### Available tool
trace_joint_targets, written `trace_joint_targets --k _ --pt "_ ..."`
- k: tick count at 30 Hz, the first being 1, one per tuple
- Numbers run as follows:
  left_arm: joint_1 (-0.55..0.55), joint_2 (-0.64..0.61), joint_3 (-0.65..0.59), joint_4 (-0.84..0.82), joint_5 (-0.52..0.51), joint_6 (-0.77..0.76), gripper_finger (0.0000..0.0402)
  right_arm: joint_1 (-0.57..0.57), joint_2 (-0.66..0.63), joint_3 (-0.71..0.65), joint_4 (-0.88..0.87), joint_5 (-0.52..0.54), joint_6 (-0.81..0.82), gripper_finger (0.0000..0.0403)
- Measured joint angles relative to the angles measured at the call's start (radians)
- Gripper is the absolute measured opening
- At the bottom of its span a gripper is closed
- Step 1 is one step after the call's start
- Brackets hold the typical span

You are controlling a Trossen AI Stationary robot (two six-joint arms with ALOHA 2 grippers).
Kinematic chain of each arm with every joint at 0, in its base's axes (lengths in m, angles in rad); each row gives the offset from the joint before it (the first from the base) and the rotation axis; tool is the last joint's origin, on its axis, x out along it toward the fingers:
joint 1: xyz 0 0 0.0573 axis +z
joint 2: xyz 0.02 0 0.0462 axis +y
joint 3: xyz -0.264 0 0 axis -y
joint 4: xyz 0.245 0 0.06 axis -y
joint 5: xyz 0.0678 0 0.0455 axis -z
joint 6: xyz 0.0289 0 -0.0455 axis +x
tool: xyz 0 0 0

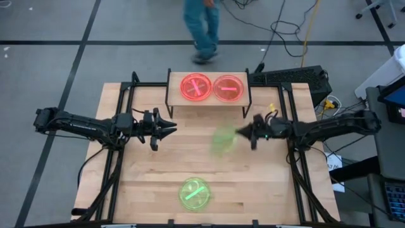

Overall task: Place and stack plates onto a shelf
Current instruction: Stack the right green plate on top of the pink plate

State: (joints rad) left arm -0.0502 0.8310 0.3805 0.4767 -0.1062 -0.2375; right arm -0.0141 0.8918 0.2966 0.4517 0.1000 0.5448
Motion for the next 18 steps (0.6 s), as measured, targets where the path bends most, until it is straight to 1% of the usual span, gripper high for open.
trace_joint_targets --k 2,5,12,15,18 --pt "0.0 0.0 0.0 0.0 0.0 0.0 0.0111 -0.052 -0.016 0.0 0.043 0.094 -0.029 0.0" --pt "0.0 0.0 0.0 0.0 -0.001 0.0 0.0111 -0.139 -0.02 0.001 0.12 0.162 -0.038 0.0" --pt "0.0 0.0 0.0 0.0 -0.035 0.025 0.0111 -0.332 -0.02 0.002 0.296 0.166 -0.069 0.0" --pt "0.0 0.0 0.0 0.0 -0.036 0.03 0.0111 -0.403 -0.016 0.018 0.3 0.166 -0.062 0.0" --pt "0.0 0.0 0.0 0.0 -0.043 0.062 0.0111 -0.454 0.015 0.048 0.319 0.179 -0.061 0.0"
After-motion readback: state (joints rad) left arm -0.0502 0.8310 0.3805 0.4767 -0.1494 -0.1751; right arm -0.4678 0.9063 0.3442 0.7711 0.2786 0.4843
